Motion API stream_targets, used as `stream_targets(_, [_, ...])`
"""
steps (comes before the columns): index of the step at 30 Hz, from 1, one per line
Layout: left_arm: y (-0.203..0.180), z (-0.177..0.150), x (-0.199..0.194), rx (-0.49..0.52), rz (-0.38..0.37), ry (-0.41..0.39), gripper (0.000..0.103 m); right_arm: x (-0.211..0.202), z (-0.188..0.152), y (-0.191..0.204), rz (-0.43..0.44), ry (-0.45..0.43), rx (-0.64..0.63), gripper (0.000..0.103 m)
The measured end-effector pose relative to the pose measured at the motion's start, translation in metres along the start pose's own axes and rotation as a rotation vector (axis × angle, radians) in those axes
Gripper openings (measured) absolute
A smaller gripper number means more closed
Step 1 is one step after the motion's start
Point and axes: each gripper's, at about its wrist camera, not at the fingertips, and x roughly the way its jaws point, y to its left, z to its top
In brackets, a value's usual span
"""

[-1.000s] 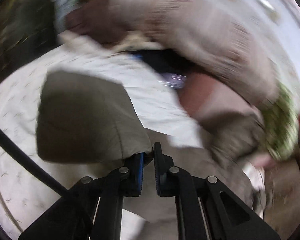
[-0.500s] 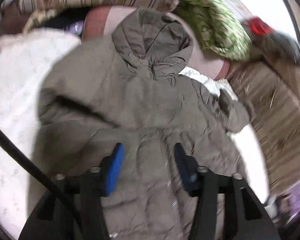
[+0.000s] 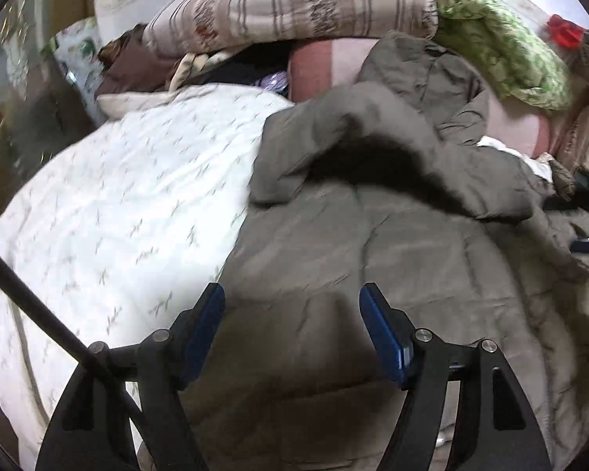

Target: Fold large clothes

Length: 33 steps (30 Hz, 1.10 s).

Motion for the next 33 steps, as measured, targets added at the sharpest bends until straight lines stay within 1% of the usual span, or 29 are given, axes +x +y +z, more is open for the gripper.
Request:
stream_targets(2, [-0.005,0.001,0.009,-0.005,-0.025,0.024,0.07,0.025,0.016,0.005,-0.048,0.003,0.023,0.092])
stream_targets(3, [-0.006,0.002,0.01,0.002,-0.033,0.031,0.07,0.037,0.022,0.007,-0.07,0.006,0.04,0.086])
stream_targets(4, [-0.01,0.002,0.01,0.011,-0.033,0.027,0.07,0.047,0.027,0.009,-0.078,0.017,0.065,0.074])
stream_targets(5, [-0.014,0.001,0.009,0.018,-0.034,0.02,0.07,0.056,0.031,0.012,-0.067,0.037,0.085,0.064])
stream_targets(6, [-0.016,0.0,0.007,0.022,-0.038,0.016,0.07,0.062,0.034,0.016,-0.041,0.057,0.088,0.038])
stream_targets(7, [-0.017,0.001,0.005,0.028,-0.042,0.01,0.07,0.063,0.036,0.02,-0.012,0.076,0.079,0.028])
stream_targets(8, [-0.019,0.001,0.005,0.029,-0.043,0.008,0.07,0.061,0.039,0.025,-0.002,0.082,0.05,0.025])
stream_targets(9, [-0.02,0.002,0.004,0.028,-0.046,0.007,0.07,0.055,0.042,0.028,-0.005,0.063,0.025,0.023])
stream_targets(10, [-0.02,0.002,0.002,0.023,-0.055,0.01,0.07,0.047,0.046,0.029,-0.045,0.036,-0.007,0.022])
stream_targets(11, [-0.02,0.001,0.002,0.02,-0.061,0.013,0.07,0.04,0.05,0.027,-0.119,0.001,-0.035,0.022])
stream_targets(13, [-0.021,-0.001,-0.002,0.021,-0.06,0.01,0.07,0.033,0.058,0.018,-0.247,-0.046,-0.049,0.021])
stream_targets(15, [-0.025,-0.003,-0.001,0.031,-0.054,0.013,0.07,0.031,0.061,0.001,-0.361,-0.064,-0.055,0.022])
stream_targets(16, [-0.026,-0.004,0.001,0.031,-0.061,0.023,0.07,0.03,0.061,-0.006,-0.369,-0.056,-0.056,0.025])
stream_targets(17, [-0.025,-0.006,0.004,0.025,-0.066,0.037,0.07,0.031,0.059,-0.014,-0.344,-0.033,-0.053,0.025])
stream_targets(18, [-0.025,-0.007,0.007,0.02,-0.065,0.048,0.07,0.032,0.059,-0.019,-0.313,-0.021,-0.039,0.03])
stream_targets(19, [-0.024,-0.009,0.01,0.016,-0.057,0.057,0.07,0.026,0.057,-0.029,-0.273,-0.019,-0.003,0.038])
stream_targets(20, [-0.025,-0.01,0.011,0.015,-0.044,0.056,0.07,0.017,0.055,-0.039,-0.244,-0.025,0.028,0.043])
stream_targets(21, [-0.025,-0.011,0.011,0.016,-0.035,0.051,0.07,0.005,0.053,-0.05,-0.208,-0.04,0.049,0.05])
stream_targets(23, [-0.028,-0.012,0.011,0.026,-0.022,0.044,0.07,-0.022,0.054,-0.072,-0.188,-0.088,0.073,0.053])
stream_targets(25, [-0.032,-0.015,0.014,0.044,0.002,0.039,0.072,-0.05,0.056,-0.112,-0.215,-0.142,0.101,0.054])
stream_targets(26, [-0.034,-0.016,0.016,0.05,0.011,0.04,0.074,-0.056,0.058,-0.127,-0.233,-0.153,0.12,0.054])
stream_targets(27, [-0.036,-0.017,0.018,0.055,0.018,0.041,0.074,-0.065,0.061,-0.157,-0.262,-0.164,0.165,0.054])
stream_targets(28, [-0.036,-0.018,0.019,0.058,0.021,0.042,0.075,-0.069,0.066,-0.176,-0.277,-0.17,0.201,0.054])
stream_targets(30, [-0.036,-0.019,0.02,0.058,0.027,0.044,0.077,-0.077,0.071,-0.235,-0.323,-0.188,0.307,0.054])
stream_targets(31, [-0.035,-0.019,0.022,0.053,0.027,0.046,0.079,-0.079,0.073,-0.254,-0.342,-0.194,0.337,0.054])
stream_targets(33, [-0.032,-0.019,0.025,0.043,0.02,0.055,0.082,-0.079,0.084,-0.294,-0.407,-0.21,0.375,0.054])
